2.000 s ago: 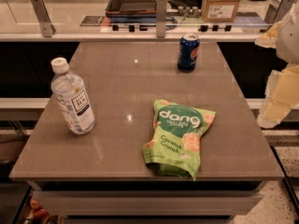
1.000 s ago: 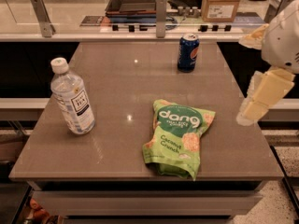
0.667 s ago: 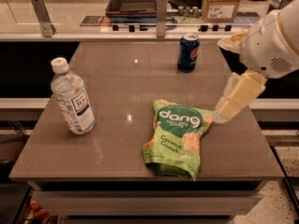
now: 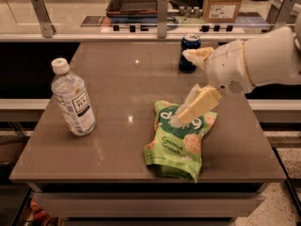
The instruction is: Pick blue plastic bottle
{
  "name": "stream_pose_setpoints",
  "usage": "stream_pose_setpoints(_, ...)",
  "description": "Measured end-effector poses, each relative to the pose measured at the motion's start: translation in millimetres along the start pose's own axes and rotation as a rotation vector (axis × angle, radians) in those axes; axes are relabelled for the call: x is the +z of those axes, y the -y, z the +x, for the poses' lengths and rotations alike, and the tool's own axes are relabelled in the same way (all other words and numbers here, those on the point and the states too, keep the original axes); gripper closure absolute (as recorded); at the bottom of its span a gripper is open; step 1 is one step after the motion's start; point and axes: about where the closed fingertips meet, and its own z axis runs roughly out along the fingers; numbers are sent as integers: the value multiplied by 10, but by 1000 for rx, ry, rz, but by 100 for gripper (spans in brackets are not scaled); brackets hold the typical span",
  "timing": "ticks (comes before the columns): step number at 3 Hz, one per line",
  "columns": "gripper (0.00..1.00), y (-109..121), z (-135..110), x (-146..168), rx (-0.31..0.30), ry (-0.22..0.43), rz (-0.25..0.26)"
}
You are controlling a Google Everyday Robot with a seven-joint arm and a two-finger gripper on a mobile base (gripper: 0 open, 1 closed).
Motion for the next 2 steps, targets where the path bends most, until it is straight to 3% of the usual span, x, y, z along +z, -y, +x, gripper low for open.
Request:
stream_pose_setpoints(1,0,-88,-207,309,30,155,-5)
stream_pose_setpoints(2,0,-146,-475,623,48,262,-12)
